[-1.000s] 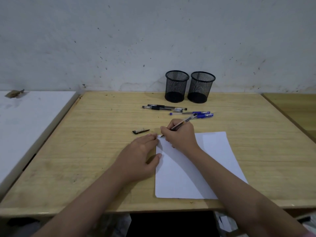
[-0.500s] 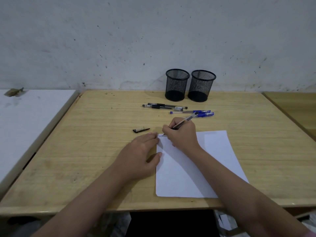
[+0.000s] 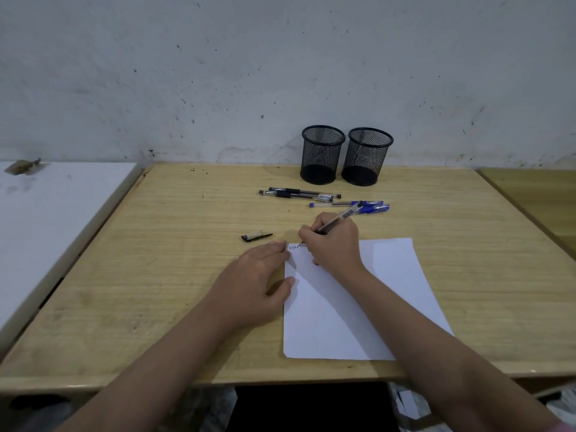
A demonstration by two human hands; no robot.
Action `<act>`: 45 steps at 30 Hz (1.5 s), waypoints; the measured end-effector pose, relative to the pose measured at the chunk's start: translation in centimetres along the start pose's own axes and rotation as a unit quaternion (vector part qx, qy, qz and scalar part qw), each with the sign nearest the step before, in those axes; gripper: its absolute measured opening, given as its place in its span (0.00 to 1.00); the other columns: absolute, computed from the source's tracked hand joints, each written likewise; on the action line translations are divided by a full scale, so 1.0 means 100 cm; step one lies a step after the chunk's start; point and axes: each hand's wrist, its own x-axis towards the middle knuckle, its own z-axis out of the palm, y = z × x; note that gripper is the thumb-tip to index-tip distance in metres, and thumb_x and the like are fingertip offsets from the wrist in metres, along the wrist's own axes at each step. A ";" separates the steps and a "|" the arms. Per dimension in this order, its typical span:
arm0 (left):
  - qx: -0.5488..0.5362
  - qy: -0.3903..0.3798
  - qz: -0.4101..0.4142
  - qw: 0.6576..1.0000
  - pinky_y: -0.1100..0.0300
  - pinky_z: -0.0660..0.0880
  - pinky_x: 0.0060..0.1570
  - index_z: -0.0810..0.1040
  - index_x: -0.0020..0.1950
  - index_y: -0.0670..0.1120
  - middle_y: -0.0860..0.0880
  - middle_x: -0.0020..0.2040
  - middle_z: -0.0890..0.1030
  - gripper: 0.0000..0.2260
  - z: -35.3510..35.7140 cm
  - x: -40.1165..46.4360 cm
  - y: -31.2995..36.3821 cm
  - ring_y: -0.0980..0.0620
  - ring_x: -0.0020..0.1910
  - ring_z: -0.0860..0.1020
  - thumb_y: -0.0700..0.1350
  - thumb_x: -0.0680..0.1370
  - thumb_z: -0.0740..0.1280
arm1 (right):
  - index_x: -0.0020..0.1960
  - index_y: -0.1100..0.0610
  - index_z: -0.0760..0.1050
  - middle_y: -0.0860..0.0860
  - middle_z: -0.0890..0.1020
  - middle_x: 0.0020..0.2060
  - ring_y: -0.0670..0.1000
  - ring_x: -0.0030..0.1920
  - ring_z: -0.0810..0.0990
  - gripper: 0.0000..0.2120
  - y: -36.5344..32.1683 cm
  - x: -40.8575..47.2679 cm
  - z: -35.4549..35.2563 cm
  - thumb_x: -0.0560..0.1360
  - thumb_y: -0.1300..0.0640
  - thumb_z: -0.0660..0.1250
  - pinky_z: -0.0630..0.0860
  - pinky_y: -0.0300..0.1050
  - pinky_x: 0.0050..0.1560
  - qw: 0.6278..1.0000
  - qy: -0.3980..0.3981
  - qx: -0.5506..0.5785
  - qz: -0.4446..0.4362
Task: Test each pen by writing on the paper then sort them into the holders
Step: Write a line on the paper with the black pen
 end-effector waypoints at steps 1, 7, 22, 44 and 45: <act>0.000 0.001 -0.001 1.000 0.65 0.59 0.67 0.69 0.68 0.47 0.53 0.71 0.68 0.27 0.000 0.000 0.000 0.58 0.71 0.63 0.56 0.72 0.59 | 0.30 0.67 0.72 0.66 0.76 0.26 0.55 0.25 0.71 0.10 0.000 0.000 0.000 0.67 0.64 0.68 0.76 0.54 0.27 1.000 0.002 -0.002 0.002; 0.003 0.004 0.003 1.000 0.64 0.60 0.67 0.69 0.68 0.46 0.52 0.71 0.69 0.26 -0.001 0.000 0.001 0.57 0.70 0.64 0.54 0.72 0.60 | 0.30 0.67 0.72 0.65 0.76 0.25 0.56 0.25 0.73 0.10 -0.001 -0.001 -0.001 0.68 0.64 0.68 0.77 0.55 0.28 1.000 0.012 0.000 0.004; -0.003 0.005 -0.004 1.000 0.66 0.59 0.66 0.69 0.68 0.47 0.53 0.71 0.68 0.26 0.001 -0.001 0.001 0.57 0.70 0.64 0.55 0.71 0.59 | 0.30 0.69 0.72 0.62 0.74 0.23 0.63 0.25 0.75 0.10 -0.004 -0.002 -0.004 0.67 0.65 0.68 0.74 0.46 0.25 1.000 0.020 -0.014 0.005; -0.014 0.024 0.009 1.000 0.63 0.62 0.66 0.71 0.66 0.46 0.52 0.69 0.71 0.26 0.004 0.001 -0.003 0.56 0.69 0.66 0.56 0.71 0.59 | 0.32 0.69 0.72 0.66 0.76 0.26 0.62 0.24 0.76 0.10 -0.006 -0.006 -0.008 0.67 0.64 0.67 0.76 0.50 0.21 0.998 0.037 0.002 0.048; -0.013 0.030 0.012 0.999 0.60 0.64 0.66 0.72 0.65 0.46 0.51 0.68 0.72 0.25 0.004 0.000 -0.003 0.54 0.68 0.67 0.55 0.71 0.59 | 0.31 0.67 0.72 0.63 0.75 0.26 0.60 0.25 0.75 0.10 -0.006 -0.006 -0.010 0.68 0.64 0.68 0.76 0.48 0.20 0.997 0.049 0.016 0.058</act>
